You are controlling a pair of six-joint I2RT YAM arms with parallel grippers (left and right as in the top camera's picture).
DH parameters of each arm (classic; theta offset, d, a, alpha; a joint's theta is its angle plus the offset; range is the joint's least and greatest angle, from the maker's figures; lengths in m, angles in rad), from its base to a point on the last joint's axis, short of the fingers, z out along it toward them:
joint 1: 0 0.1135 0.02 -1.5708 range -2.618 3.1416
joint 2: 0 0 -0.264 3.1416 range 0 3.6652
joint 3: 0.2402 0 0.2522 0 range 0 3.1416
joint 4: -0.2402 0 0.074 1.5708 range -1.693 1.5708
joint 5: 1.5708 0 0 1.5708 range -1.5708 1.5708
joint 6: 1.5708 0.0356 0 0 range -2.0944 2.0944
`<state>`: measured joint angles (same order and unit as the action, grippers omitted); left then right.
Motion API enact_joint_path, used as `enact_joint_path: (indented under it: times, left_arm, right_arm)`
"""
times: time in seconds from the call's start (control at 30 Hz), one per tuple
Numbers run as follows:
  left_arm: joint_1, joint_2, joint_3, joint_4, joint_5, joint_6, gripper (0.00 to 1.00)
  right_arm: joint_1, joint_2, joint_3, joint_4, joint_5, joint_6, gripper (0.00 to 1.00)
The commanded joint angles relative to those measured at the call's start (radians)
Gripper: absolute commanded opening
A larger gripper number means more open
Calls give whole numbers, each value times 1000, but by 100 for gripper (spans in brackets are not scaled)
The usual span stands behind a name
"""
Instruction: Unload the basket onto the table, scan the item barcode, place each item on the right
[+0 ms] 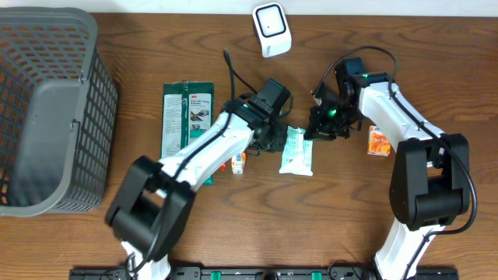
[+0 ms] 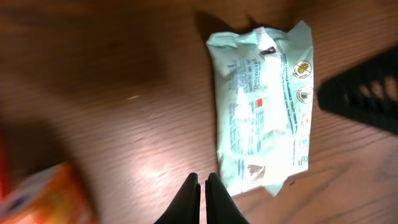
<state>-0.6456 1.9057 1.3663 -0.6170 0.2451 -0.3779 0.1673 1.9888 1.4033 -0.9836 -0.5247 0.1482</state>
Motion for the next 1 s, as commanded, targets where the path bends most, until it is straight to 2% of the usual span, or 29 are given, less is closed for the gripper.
enact_joint_path:
  times: [0.0, 0.1, 0.27, 0.47, 0.6, 0.67, 0.8, 0.97]
  left_arm:
    - [-5, 63, -6, 45, 69, -13, 7]
    - [-5, 101, -6, 111, 87, -31, 8]
    - [-5, 120, -6, 167, 103, -47, 8]
    - [-6, 134, -7, 178, 102, -50, 8]
    - [-6, 156, -8, 176, 91, -49, 7]
    - [-5, 157, -7, 174, 40, -49, 8]
    - [8, 126, 2, 174, -33, -38, 8]
    - [29, 56, 8, 150, -20, -47, 8]
  right_arm:
    - [18, -4, -27, -26, -8, -3, 1]
    - [50, -4, -70, -23, -8, -4, 1]
    - [91, -4, -164, 79, -8, 28, 1]
    - [109, -4, -279, 210, -7, 91, 1]
    - [109, -5, -292, 206, -8, 90, 1]
    - [108, -16, -287, 206, -23, 77, 2]
    - [101, -63, -251, 193, -91, 13, 8]
    - [75, -150, -180, 140, -97, -25, 27]
